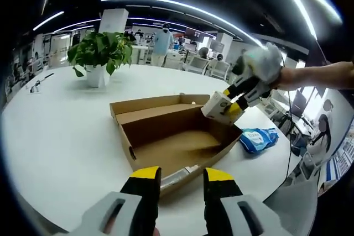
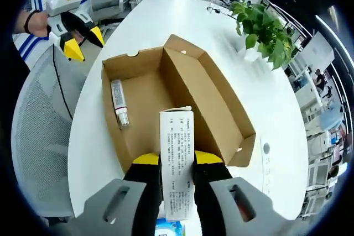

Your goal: Operate the shoe box by opening the lid, removing the specified soft item, and placing it in the target area until the item is outside and the box remains undamaged.

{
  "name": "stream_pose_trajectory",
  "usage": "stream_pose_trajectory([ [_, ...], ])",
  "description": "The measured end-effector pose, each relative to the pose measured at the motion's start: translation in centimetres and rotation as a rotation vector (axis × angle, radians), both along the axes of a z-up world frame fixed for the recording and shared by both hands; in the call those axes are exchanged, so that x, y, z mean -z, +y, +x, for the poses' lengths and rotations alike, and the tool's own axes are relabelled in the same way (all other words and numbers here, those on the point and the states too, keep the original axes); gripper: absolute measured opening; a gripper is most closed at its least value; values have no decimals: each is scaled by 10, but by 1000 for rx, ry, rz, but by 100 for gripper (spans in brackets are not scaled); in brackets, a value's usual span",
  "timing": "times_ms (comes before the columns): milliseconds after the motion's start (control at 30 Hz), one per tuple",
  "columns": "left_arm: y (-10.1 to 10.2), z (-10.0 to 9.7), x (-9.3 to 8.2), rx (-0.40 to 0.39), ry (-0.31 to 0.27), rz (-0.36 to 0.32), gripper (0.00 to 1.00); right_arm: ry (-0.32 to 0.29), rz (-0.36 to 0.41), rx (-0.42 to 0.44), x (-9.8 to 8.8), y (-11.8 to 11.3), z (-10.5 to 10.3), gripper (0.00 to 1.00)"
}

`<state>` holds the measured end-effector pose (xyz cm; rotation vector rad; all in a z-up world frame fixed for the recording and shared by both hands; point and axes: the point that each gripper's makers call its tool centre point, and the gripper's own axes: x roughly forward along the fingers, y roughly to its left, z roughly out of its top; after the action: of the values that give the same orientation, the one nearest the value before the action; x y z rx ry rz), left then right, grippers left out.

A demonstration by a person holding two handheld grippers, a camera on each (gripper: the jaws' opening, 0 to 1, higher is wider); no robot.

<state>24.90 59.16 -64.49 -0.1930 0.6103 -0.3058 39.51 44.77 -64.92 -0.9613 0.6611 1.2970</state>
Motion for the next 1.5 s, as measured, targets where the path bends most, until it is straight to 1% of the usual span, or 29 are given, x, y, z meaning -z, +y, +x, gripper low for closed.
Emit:
stream_pose_trajectory([
  [200, -9, 1, -2, 24, 0, 5, 31, -33, -18, 14, -8, -24, 3, 18],
  [300, -14, 2, -3, 34, -4, 7, 31, -40, -19, 29, -11, -36, 4, 18],
  [433, -20, 4, -5, 48, -6, 11, 31, -47, -31, 80, -12, -60, 8, 18],
  [767, -38, 8, -9, 85, -10, 22, 31, -50, -47, 160, -16, -113, 10, 18],
  [933, -50, 9, -8, 108, -9, 22, 31, -51, -49, 221, -15, -144, 9, 18],
  [1100, -61, 12, -3, 130, 1, 10, 31, -33, -61, 272, -10, -174, 5, 18],
  [1133, -64, 13, -2, 130, 3, 1, 31, -29, -65, 286, -9, -182, 5, 18],
  [1267, -72, 18, -3, 147, 1, 3, 31, -22, -82, 336, -6, -215, 3, 18],
  [1500, -83, 27, -3, 169, 4, 11, 31, -14, -99, 397, -2, -258, -4, 18],
])
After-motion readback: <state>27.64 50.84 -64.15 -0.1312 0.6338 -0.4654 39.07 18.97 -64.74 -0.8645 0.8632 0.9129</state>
